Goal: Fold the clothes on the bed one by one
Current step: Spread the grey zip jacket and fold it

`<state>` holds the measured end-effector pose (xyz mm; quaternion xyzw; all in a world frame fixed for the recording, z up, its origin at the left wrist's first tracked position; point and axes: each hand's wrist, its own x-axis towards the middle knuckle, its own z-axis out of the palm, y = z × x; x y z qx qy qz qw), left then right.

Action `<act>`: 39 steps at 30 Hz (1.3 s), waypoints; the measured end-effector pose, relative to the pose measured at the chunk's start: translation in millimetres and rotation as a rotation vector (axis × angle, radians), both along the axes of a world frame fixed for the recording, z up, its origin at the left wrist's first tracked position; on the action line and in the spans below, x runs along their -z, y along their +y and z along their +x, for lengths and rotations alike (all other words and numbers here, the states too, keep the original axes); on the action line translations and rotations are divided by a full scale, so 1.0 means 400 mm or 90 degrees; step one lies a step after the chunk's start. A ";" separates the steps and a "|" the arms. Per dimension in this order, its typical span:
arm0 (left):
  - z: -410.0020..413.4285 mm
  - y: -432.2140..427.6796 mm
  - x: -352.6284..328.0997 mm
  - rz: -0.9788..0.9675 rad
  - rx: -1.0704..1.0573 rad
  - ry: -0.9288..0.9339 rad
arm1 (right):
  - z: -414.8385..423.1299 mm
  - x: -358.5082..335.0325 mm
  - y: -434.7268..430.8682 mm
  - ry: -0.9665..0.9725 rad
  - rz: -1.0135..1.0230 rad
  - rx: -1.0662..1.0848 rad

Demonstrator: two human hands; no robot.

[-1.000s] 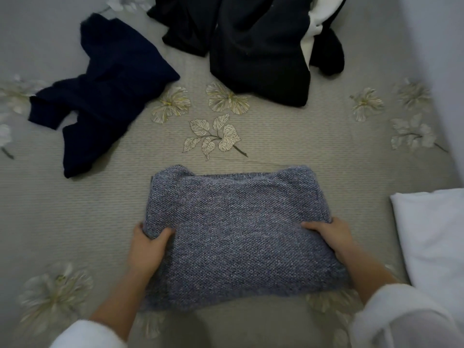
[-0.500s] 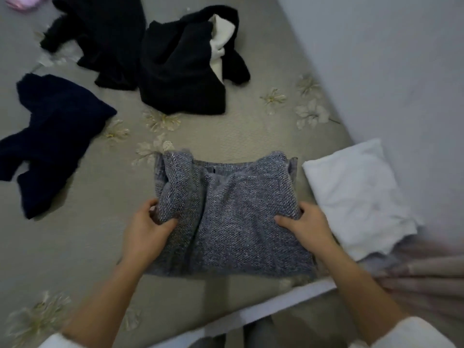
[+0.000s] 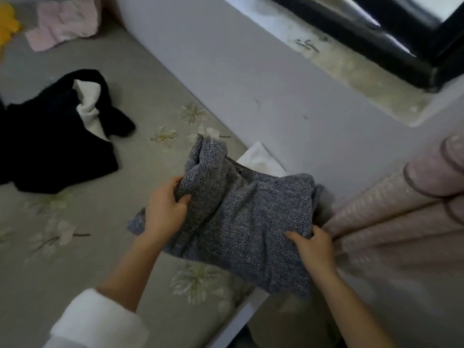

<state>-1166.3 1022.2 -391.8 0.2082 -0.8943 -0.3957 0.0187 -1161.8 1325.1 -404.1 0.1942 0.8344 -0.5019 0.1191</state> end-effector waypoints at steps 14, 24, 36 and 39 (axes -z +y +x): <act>-0.481 0.130 0.136 -0.078 0.078 -0.081 | -0.061 0.153 0.113 -0.127 0.022 0.148; -0.476 0.276 0.367 -0.294 0.477 -0.123 | -0.228 0.236 0.025 -0.092 0.345 -0.231; -0.680 0.301 0.508 -0.228 0.452 -0.303 | -0.392 0.457 0.088 -0.175 0.341 -0.299; -0.724 0.300 0.518 -0.209 0.454 -0.368 | -0.402 0.478 0.085 -0.179 0.342 -0.298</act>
